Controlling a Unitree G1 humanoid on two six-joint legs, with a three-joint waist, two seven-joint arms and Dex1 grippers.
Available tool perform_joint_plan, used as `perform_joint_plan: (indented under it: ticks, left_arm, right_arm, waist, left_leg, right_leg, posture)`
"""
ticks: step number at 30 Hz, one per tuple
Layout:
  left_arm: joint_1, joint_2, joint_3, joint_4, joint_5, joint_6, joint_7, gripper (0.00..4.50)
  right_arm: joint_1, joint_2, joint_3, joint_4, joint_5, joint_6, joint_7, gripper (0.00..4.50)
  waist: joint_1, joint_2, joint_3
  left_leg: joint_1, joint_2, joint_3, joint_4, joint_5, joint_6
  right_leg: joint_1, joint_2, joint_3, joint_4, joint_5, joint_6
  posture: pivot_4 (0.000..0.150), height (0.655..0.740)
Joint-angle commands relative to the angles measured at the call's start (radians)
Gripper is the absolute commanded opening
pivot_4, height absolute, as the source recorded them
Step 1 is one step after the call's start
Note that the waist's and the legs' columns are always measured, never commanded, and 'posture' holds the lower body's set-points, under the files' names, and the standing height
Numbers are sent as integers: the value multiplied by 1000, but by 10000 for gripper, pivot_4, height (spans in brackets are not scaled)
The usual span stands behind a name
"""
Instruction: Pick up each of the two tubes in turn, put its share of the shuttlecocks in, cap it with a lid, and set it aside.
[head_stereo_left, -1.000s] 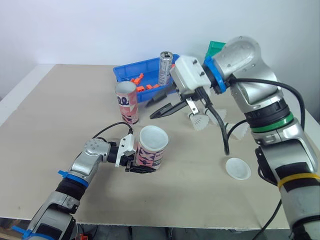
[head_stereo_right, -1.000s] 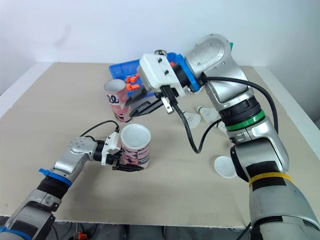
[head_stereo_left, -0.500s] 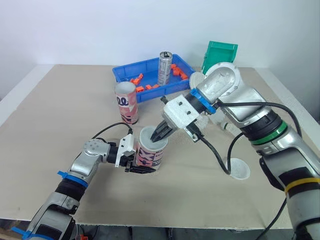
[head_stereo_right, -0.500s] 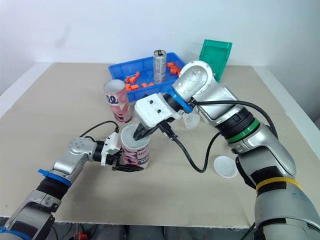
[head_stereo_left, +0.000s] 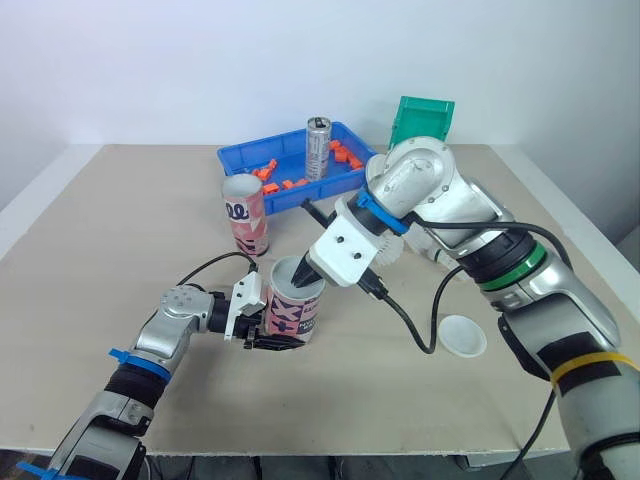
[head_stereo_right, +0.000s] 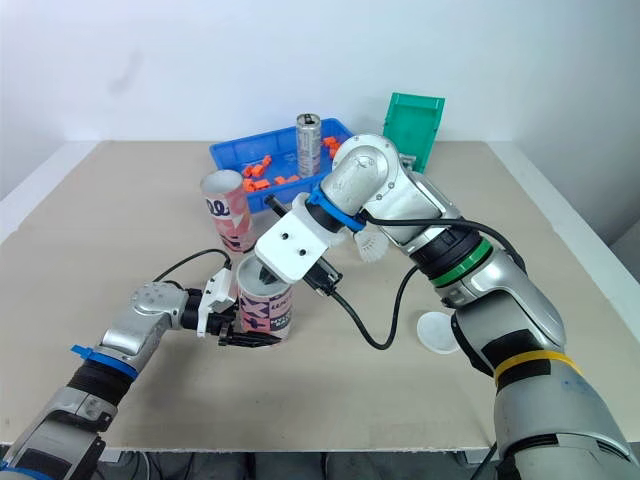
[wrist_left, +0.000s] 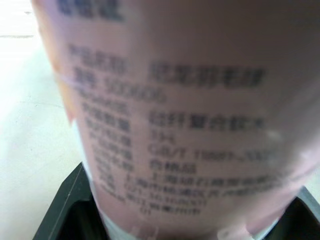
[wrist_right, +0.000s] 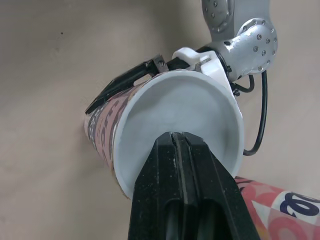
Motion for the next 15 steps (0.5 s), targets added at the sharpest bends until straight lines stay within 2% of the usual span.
perform_joint_plan:
  ticks: [1, 7, 8, 9, 10, 11, 12, 14, 15]
  left_arm:
    - [30, 15, -38, 24, 68, 27, 19, 28434]
    - [50, 19, -35, 15, 70, 22, 19, 28434]
    - [51, 19, -34, 16, 70, 22, 18, 28434]
    - [50, 19, -33, 17, 70, 20, 18, 28434]
    - [49, 18, -32, 18, 71, 18, 17, 28434]
    - [47, 17, -31, 20, 70, 16, 17, 28434]
    - [44, 14, -27, 23, 67, 11, 19, 28434]
    - [39, 8, -19, 28, 61, 4, 26, 28434]
    - [37, 5, -14, 29, 56, 0, 29, 28434]
  right_arm:
    - [64, 40, 121, 58, -87, 7, 44, 1005]
    - [-26, 105, -98, 55, 212, 301, 44, 1005]
    - [-43, 109, -141, 73, 227, 332, 36, 3432]
    - [-51, 90, -170, 82, 243, 352, 38, 8718]
    - [-50, 69, -191, 83, 256, 370, 40, 10716]
    - [-44, 51, -213, 81, 265, 388, 42, 15508]
    - [-26, 10, -226, 56, 299, 413, 44, 18167]
    - [12, -42, -278, 12, 345, 479, 44, 26478]
    - [39, -71, -318, -24, 377, 530, 32, 28924]
  waist:
    - [-1, 0, -2]
    - [-3, 1, 1]
    - [-2, 2, 4]
    - [-2, 2, 4]
    - [2, 0, 6]
    - [7, 0, 6]
    - [12, 0, 7]
    - [23, -1, 8]
    - [30, -2, 9]
  left_leg:
    - [1, 0, 0, 0, -1, -1]
    - [4, -1, -3, 0, -3, -5]
    - [2, -1, -3, -1, -3, -5]
    - [-2, -2, -3, -1, -3, -5]
    - [-4, -2, -3, -1, -3, -5]
    - [-9, -2, -5, -1, -4, -6]
    - [-15, -3, -6, 0, -4, -6]
    - [-17, -4, -7, 0, -4, -6]
    - [-17, -4, -7, 0, -5, -6]
  right_leg:
    - [0, 0, 0, 0, 0, 0]
    - [-2, -3, -1, -1, 0, -1]
    - [-4, -3, -1, 0, 0, -2]
    - [-7, -3, -1, 0, 1, -2]
    - [-8, -3, -1, 0, 1, -2]
    - [-9, -1, -2, 0, 0, -1]
    - [-11, -1, -2, -1, 0, 0]
    - [-11, -1, -3, -1, -2, 2]
    - [-11, -1, -2, -2, -3, 2]
  posture:
    - [1500, 7400]
    - [1500, 7400]
    - [1500, 7400]
    - [1500, 7400]
    - [1500, 7400]
    - [1500, 7400]
    - [1500, 7400]
    - [1500, 7400]
    - [1500, 7400]
